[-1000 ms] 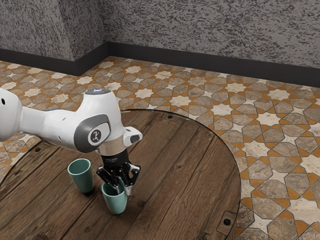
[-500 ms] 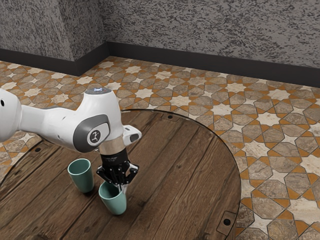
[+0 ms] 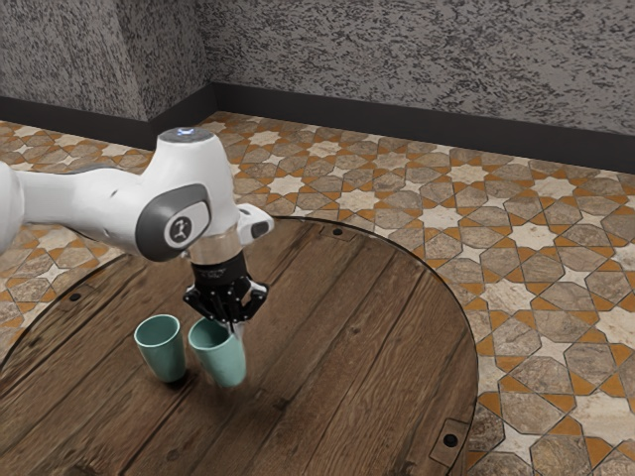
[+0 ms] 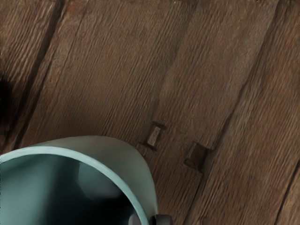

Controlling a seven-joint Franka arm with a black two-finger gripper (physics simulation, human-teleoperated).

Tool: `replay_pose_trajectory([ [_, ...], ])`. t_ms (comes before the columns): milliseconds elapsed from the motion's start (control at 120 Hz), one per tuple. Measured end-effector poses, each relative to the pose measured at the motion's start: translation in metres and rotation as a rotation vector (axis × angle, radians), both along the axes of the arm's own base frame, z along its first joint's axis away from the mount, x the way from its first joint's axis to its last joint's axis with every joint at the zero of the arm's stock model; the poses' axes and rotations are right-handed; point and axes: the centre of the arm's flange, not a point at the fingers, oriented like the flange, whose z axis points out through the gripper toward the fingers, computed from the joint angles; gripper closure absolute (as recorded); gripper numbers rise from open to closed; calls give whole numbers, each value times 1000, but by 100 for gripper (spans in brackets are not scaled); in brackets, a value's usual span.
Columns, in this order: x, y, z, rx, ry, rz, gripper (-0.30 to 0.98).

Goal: Place the right cup onto the left cup

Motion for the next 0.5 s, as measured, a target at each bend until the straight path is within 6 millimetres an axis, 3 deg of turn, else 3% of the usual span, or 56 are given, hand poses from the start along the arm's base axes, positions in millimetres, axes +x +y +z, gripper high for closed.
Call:
replay_pose_trajectory([
  [283, 6, 39, 40, 51, -41, 35, 79],
  [500, 9, 49, 72, 88, -73, 26, 79],
])
